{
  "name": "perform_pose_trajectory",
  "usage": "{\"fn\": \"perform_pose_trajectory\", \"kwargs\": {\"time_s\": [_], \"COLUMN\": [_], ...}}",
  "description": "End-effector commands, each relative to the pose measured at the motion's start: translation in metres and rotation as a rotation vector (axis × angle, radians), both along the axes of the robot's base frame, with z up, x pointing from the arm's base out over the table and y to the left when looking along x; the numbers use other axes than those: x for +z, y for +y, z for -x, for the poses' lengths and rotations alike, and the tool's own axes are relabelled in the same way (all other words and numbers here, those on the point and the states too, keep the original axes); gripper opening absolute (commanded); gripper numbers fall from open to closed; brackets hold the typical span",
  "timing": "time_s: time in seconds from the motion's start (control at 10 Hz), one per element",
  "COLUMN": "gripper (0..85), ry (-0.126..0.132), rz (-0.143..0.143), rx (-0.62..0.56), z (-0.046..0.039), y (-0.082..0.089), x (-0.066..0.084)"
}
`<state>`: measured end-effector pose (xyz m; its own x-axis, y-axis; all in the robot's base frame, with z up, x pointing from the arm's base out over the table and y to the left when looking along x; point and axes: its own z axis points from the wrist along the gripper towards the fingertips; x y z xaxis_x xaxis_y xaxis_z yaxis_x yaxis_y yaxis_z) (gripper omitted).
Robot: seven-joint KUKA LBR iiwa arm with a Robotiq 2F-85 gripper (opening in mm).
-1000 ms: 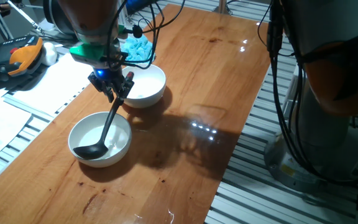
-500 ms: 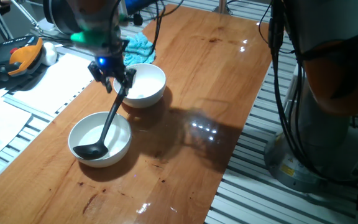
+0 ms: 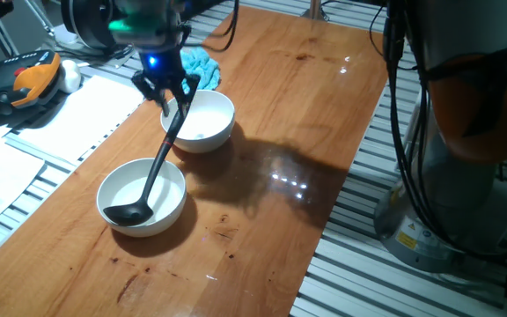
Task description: Scoop water with a large spoon from one bowl to another
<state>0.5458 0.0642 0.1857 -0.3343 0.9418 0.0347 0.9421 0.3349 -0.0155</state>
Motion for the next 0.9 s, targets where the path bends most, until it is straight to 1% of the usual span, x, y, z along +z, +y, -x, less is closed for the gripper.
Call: {"fn": "perform_pose_trajectory", "kwargs": {"time_s": [0.0,0.1,0.4,0.5,0.6,0.8], "gripper": [0.0,0.0,0.0,0.0,0.0,0.0], "ry": [0.003,0.007,0.011,0.013,0.015,0.002], "rz": [0.003,0.004,0.039,0.045,0.046,0.048], "rx": [0.046,0.072,0.178,0.207,0.23,0.247], "z": [0.0021,0.0037,0.0079,0.0083,0.0087,0.0094], "y": [-0.004,-0.005,-0.011,-0.014,-0.017,-0.02], "x": [0.004,0.006,0.011,0.012,0.013,0.015]}}
